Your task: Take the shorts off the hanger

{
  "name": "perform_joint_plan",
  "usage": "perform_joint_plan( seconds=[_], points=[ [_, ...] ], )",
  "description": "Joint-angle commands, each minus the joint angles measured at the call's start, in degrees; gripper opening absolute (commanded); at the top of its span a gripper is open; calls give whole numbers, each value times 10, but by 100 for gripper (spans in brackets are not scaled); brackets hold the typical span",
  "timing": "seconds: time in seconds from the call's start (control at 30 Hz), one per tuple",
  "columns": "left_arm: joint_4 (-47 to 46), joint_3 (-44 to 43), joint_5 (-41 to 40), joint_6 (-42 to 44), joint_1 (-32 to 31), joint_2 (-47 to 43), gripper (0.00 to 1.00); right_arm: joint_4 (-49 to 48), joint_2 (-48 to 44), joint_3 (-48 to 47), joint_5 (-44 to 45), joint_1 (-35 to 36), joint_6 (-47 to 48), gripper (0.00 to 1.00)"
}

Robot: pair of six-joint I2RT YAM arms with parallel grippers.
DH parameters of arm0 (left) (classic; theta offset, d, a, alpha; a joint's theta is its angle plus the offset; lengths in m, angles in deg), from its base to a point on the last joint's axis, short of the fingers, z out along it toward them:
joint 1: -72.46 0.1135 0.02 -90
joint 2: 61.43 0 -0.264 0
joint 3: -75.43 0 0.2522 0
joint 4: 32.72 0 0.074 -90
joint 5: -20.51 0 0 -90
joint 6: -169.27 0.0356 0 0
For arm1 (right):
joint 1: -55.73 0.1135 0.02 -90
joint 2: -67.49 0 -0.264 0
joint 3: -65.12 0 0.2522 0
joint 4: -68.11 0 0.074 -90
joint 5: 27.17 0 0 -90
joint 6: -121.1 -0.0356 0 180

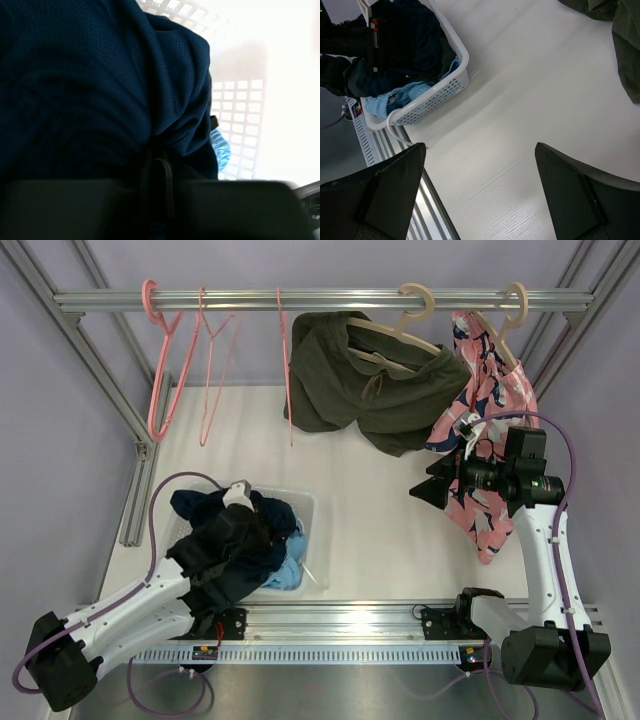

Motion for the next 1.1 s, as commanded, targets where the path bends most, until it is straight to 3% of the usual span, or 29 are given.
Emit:
perform_joint_plan(
  seconds=[0.0,0.07,0.1,0.2,0.27,0.5,0.73,0.97,1.07],
  points=[
    [21,20,19,-27,0,-25,27,4,2,0,-3,-3,19,99],
    [36,-1,12,-7,0,-53,45,20,1,-4,0,-3,32,99],
    [42,-13,10,2,0,-61,66,26,2,-7,5,-3,37,99],
    [68,-65,6,73,-1,-84,92,56,3,-20,21,-3,59,99],
    [78,-93,15,108,-1,-89,99,67,2,-30,40,-3,65,99],
    [128,-215,35,221,-1,-103,99,77,-9,-80,142,-3,60,99],
    [130,-297,68,256,-1,-107,99,87,-21,-140,203,-3,2,100],
    [124,-370,55,269,-1,-110,99,113,-35,-197,387,-3,-58,100],
    [116,-383,53,277,-1,-104,99,93,-49,-196,422,-3,-79,99]
  ],
)
